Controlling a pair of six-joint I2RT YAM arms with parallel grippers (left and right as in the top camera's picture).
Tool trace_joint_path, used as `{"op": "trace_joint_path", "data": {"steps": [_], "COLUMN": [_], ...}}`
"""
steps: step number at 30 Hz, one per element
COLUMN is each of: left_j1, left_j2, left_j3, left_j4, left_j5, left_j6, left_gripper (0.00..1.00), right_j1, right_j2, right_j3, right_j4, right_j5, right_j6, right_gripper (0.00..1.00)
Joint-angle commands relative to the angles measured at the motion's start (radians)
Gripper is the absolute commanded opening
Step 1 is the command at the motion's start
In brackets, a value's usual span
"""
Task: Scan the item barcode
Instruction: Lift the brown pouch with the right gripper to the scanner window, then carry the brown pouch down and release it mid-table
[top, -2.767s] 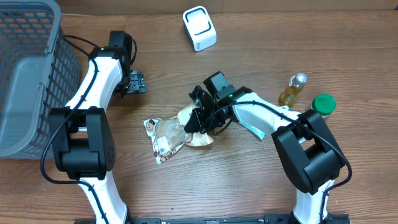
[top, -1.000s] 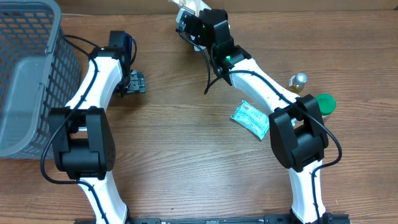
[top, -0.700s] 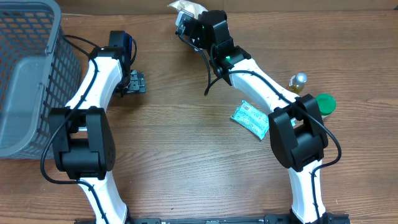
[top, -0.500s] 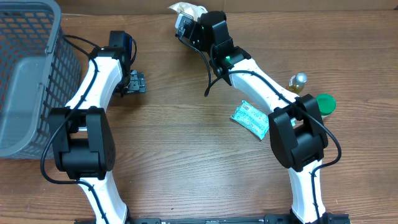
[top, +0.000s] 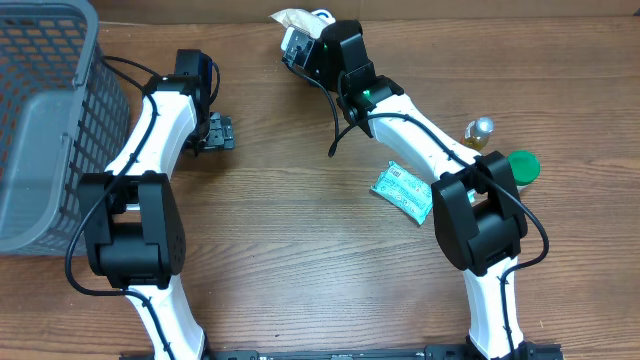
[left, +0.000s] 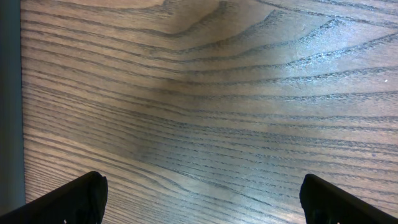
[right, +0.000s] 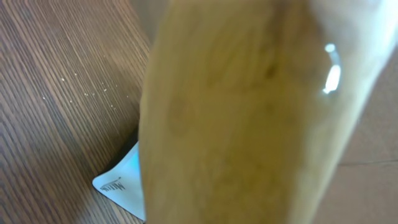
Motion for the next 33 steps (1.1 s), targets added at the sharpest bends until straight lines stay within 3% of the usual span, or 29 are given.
{"op": "trace_joint_path", "data": {"steps": [1,6,10,16,21,25,29,33], "left_j1": [-0.001,-0.001,-0.001,-0.001,-0.001,0.0,-0.001,0.0], "left_j2": [-0.015,-0.015,-0.015,-0.015,-0.015,-0.015,-0.015,-0.015], "left_j3": [0.014,0.014,0.014,0.014,0.014,0.014,0.014,0.014], "left_j4": [0.001,0.001,0.001,0.001,0.002,0.001,0.001,0.001], "left_j5": [-0.014,-0.014,-0.014,-0.014,-0.014,-0.014,-0.014,-0.014], "left_j6": [0.008,0.008,0.008,0.008,0.008,0.008,0.008,0.008], "left_gripper": [1.0,1.0,0.99,1.0,0.99,1.0,1.0,1.0], "right_j1": [-0.006,-0.01,-0.01,-0.016,-0.038,-0.044,-0.044,-0.044], "right_j2": [-0.001,-0.079,-0.183,-0.326,-0.362,-0.351,-0.351,-0.351], "right_j3": [0.015,0.015,0.015,0.015,0.015,-0.006,-0.057,-0.14], "right_j4": [0.011,0.0,-0.09,-0.421,-0.731,-0.952,-1.068,-1.048], "right_j5": [-0.019,-0.02,-0.02,-0.053,-0.374,-0.641,-0.655,-0.636], "right_j6": [0.072,0.188,0.412,0.803,0.986,1.01,0.975,0.942], "right_gripper": [0.04,0.04,0.04,0.04,0.04,0.04,0.04,0.04]}}
